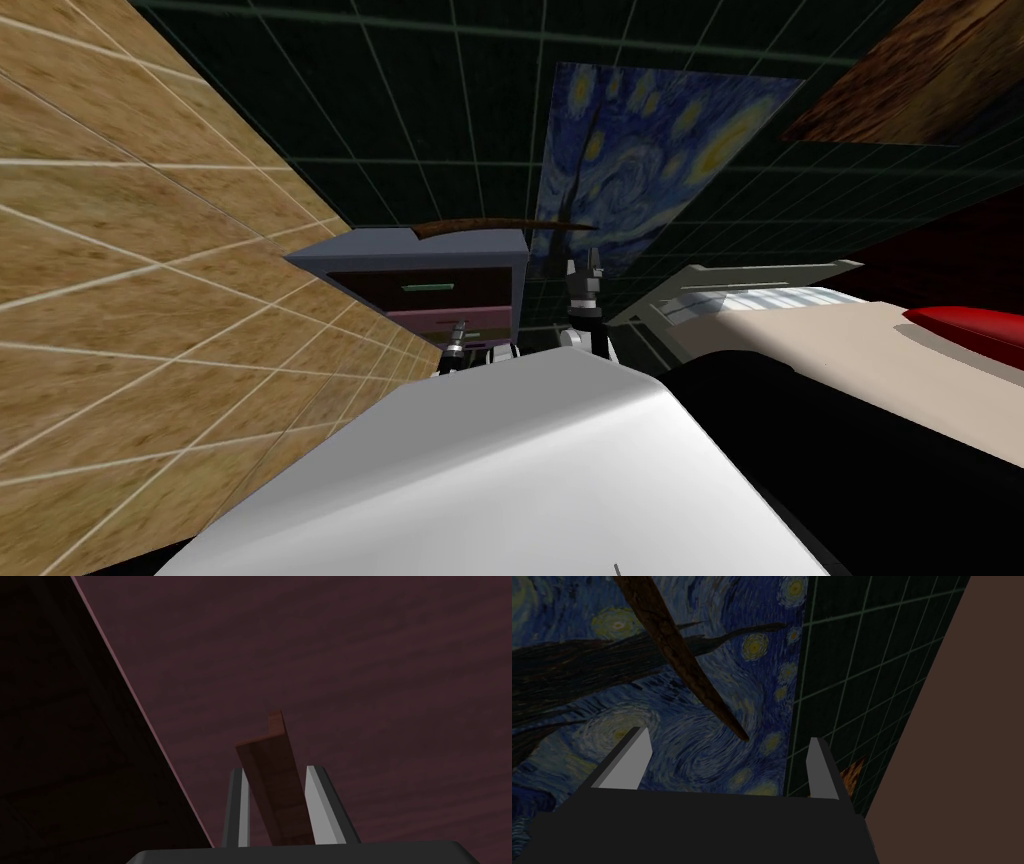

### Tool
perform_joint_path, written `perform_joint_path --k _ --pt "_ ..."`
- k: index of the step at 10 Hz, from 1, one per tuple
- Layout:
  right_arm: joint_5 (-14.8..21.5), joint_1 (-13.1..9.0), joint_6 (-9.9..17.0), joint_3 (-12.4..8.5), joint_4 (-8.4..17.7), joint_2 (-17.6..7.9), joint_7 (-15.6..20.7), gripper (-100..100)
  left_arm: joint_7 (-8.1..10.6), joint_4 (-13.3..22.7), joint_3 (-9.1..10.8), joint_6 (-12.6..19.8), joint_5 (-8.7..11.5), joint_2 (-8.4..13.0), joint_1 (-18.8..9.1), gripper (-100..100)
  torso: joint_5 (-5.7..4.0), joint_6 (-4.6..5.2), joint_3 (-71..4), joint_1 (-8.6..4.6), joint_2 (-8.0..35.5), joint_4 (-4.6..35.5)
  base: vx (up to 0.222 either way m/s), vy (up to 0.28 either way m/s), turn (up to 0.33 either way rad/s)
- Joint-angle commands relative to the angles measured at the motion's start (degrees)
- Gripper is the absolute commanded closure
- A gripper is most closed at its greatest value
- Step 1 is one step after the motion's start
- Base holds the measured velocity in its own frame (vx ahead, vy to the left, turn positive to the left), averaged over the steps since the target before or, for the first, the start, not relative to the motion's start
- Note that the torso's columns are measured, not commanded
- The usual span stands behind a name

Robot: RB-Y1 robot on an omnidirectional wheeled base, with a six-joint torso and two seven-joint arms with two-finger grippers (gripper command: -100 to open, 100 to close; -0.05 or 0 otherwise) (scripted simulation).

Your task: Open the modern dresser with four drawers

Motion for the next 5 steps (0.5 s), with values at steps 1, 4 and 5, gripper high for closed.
perform_joint_path --k 1,4,5 --pt "0.0 -0.01 0.0 0.0 0.0 0.0 0.0 0 -0.8 -3.56 -2.39 0.43 1.6 0.41 3.7 100 0.01 -0.03 0.05 0.01 0.04 -0.05 0.055 0.005 0.007" --pt "0.0 -0.01 0.0 0.0 0.0 0.0 0.0 0 -0.79 -3.26 -0.73 1.26 1.86 0.22 2.68 100 -0.01 0.03 0.07 -0.05 0.1 0.03 -0.013 0.007 -0.033" --pt "0.0 -0.03 0.0 0.01 0.0 0.0 0.0 0 -0.9 -2.8 -0.06 1.72 2.04 0.05 1.81 100 0.01 0.05 0.24 -0.02 0.4 0.08 -0.18 0.03 -0.158"
